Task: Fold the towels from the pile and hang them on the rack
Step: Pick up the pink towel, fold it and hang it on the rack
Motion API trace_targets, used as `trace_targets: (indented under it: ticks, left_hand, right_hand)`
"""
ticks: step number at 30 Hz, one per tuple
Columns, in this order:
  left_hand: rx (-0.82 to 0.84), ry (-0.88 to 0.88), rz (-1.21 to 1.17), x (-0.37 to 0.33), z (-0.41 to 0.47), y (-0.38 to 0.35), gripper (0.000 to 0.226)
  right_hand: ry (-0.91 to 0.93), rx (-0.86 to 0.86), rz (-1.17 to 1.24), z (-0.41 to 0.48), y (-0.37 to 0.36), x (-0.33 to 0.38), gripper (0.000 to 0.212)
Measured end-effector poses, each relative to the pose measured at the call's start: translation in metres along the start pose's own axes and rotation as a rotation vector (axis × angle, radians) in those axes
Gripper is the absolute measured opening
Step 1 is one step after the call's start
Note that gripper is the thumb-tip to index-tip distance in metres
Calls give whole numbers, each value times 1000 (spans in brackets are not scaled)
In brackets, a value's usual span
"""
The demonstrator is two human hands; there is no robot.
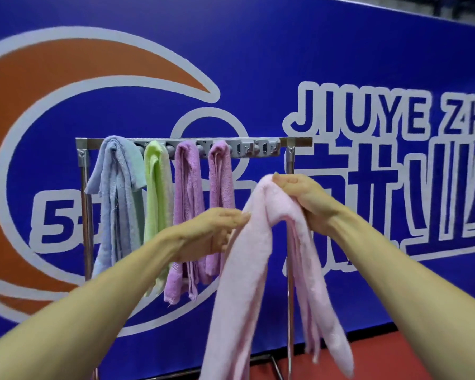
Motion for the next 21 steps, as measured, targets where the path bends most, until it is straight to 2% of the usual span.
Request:
trace_targets:
  ticks: [3, 6, 8, 12, 19, 21]
  left_hand:
    - [27, -7, -98, 19, 8, -16, 39]
    - [-78, -74, -178, 11, 21, -13, 18]
    - [-134, -127, -205, 2, 31, -5, 25]
    - [-358, -134, -346, -4, 63, 32, 36]
    - [-522, -207, -551, -37, 111, 86, 28]
    - [-629, -208, -555, -40, 123, 110, 46]
  right_hand:
    - [31, -83, 101, 8, 16, 7, 32]
    - [23, -142, 165, 15, 33, 5, 31]
    - [36, -189, 232, 22, 45, 2, 27]
    - [56, -234, 353, 47, 61, -7, 22]
    - [45, -238, 550, 116, 63, -10, 27]
    - [68, -259, 584, 140, 67, -6, 30]
Point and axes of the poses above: each hand's wrist, its own z-axis towards the middle knuckle, its own y-axis out of the back of the hand, x = y × z, the point moved 9 cm from there along z, towards the middle knuckle, and after that the axes turned 14 degrees about z, right-handed, at the moved point
